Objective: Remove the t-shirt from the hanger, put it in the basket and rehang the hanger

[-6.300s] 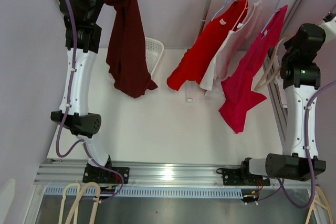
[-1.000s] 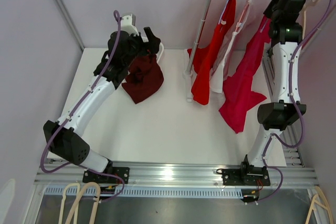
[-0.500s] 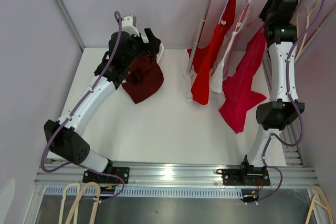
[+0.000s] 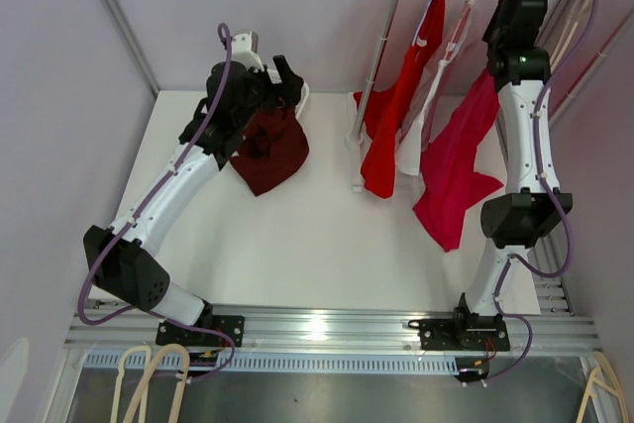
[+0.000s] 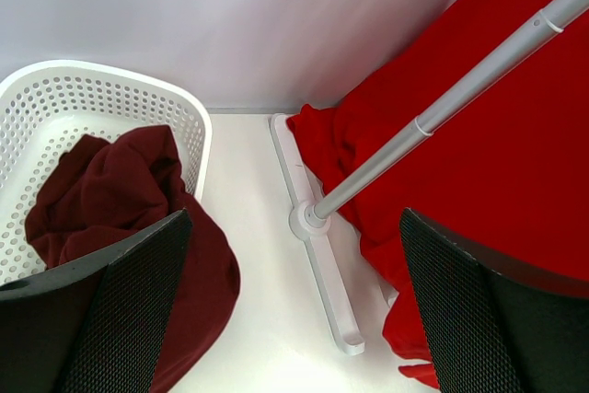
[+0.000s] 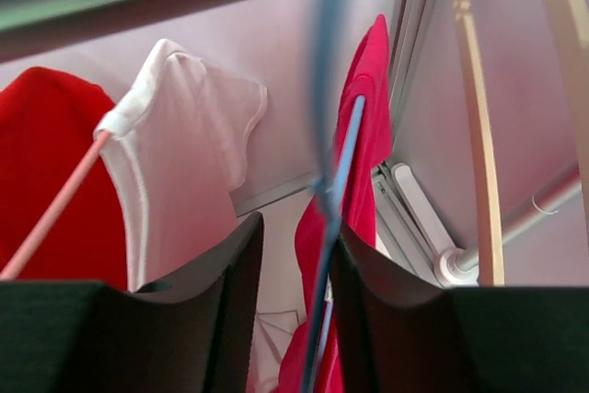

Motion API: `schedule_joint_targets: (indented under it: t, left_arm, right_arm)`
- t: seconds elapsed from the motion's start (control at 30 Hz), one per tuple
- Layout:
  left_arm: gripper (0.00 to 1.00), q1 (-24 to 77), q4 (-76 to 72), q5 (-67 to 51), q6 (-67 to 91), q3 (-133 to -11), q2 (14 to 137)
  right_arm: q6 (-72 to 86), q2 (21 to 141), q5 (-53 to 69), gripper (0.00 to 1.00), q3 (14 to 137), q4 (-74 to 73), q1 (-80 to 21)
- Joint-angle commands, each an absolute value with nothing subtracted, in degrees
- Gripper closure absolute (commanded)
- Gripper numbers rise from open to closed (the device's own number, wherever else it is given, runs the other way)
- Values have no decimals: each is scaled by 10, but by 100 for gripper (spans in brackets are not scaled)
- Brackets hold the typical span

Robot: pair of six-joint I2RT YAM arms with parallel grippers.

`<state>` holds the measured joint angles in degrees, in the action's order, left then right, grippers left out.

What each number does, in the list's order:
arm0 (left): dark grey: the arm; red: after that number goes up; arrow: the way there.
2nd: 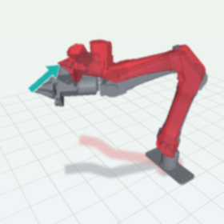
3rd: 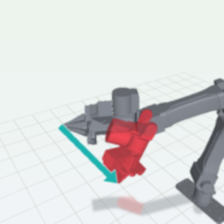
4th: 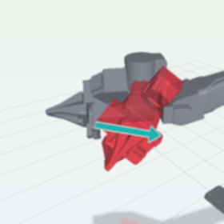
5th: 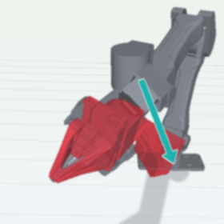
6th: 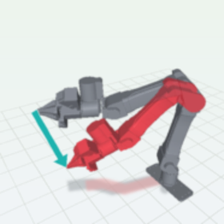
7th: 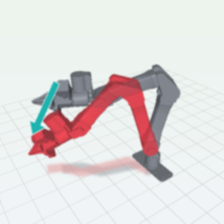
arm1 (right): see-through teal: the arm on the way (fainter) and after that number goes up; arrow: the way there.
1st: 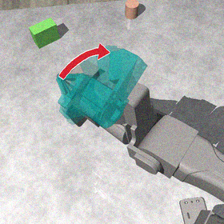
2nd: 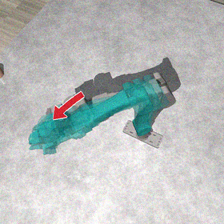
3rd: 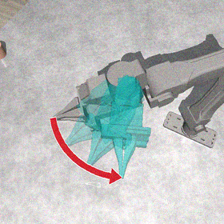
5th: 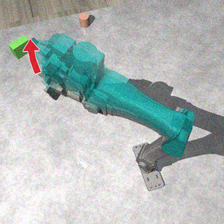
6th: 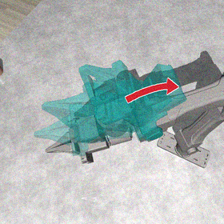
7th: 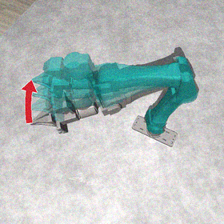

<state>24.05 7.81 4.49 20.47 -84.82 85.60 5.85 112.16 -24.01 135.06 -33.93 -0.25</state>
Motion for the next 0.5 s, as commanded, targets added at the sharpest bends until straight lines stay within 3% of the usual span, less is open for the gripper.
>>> schedule_joint_targets:
  t: [0.0,0.47]
  left_arm:
    - [0,246,56,46,197,-846,840]
    - [1,246,62,41,200,-847,834]
  right_arm:
    - [31,1084,-282,59,1354,-308,-25]
    - [6,1075,-382,53,1384,-355,-60]
